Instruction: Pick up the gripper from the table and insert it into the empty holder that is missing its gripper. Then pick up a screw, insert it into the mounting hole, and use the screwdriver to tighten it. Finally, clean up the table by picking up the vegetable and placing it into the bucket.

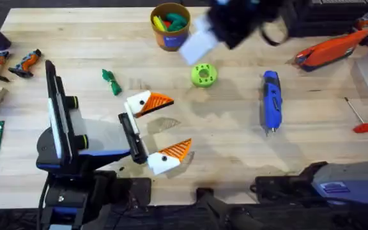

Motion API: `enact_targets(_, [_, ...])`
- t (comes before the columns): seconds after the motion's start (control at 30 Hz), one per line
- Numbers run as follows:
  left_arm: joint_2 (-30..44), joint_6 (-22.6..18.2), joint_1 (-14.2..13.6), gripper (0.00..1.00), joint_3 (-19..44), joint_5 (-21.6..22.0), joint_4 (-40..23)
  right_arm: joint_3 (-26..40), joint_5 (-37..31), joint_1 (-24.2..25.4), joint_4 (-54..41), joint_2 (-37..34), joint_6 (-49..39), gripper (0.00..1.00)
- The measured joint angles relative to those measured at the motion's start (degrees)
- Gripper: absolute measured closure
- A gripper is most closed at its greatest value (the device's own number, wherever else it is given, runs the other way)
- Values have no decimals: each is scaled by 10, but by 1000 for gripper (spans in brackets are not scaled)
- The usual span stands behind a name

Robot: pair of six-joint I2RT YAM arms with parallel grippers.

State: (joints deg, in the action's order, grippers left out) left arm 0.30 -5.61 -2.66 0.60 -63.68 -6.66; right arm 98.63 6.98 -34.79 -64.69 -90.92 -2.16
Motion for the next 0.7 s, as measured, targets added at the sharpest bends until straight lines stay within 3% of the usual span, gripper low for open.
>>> enact_targets(0.23, [0,0,0,16,0,0,0,-152,-4,112,23,105,71,156])
enact_targets(0.37, [0,0,0,15,0,0,0,-220,-45,157,6,156,108,158])
enact_targets(0.7, [0,0,0,15,0,0,0,-289,-101,248,-13,219,140,155])
